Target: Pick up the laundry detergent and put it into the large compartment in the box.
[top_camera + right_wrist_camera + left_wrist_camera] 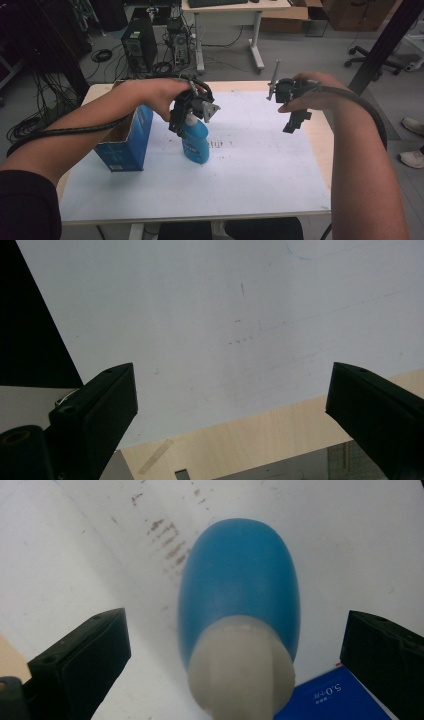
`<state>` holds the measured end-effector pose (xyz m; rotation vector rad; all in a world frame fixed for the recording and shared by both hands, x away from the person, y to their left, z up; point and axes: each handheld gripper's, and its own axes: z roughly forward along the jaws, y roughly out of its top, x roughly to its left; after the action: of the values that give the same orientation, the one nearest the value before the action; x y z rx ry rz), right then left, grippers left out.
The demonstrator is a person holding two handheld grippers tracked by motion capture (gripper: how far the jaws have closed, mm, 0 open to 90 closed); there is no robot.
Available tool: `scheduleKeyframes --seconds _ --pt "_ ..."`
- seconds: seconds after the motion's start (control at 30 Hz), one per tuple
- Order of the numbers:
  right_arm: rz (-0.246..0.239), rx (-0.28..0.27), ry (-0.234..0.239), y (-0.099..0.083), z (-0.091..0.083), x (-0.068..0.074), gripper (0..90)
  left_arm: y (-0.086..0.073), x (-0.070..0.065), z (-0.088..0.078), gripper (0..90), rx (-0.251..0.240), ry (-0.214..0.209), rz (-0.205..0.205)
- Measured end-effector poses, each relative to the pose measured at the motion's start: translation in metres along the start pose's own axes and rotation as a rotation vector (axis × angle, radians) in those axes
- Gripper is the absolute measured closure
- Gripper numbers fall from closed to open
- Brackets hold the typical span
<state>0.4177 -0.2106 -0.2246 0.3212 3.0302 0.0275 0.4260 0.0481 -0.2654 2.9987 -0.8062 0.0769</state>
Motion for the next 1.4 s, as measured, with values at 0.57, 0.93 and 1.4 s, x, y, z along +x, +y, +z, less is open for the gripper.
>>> scheduleKeyframes --seconds 0.57,0.93,1.4 --pt "-0.011 0.002 0.002 0.008 0.003 -0.001 6.3 0.002 -0.003 0.018 0.1 0.015 0.003 0.017" --pt "-0.014 0.003 0.010 0.009 0.007 -0.003 6.9 0.000 -0.002 0.025 0.3 0.022 0.016 0.016" --pt "-0.018 0.005 0.013 0.011 0.011 -0.005 6.7 0.000 0.000 0.027 2.9 0.052 0.028 0.032"
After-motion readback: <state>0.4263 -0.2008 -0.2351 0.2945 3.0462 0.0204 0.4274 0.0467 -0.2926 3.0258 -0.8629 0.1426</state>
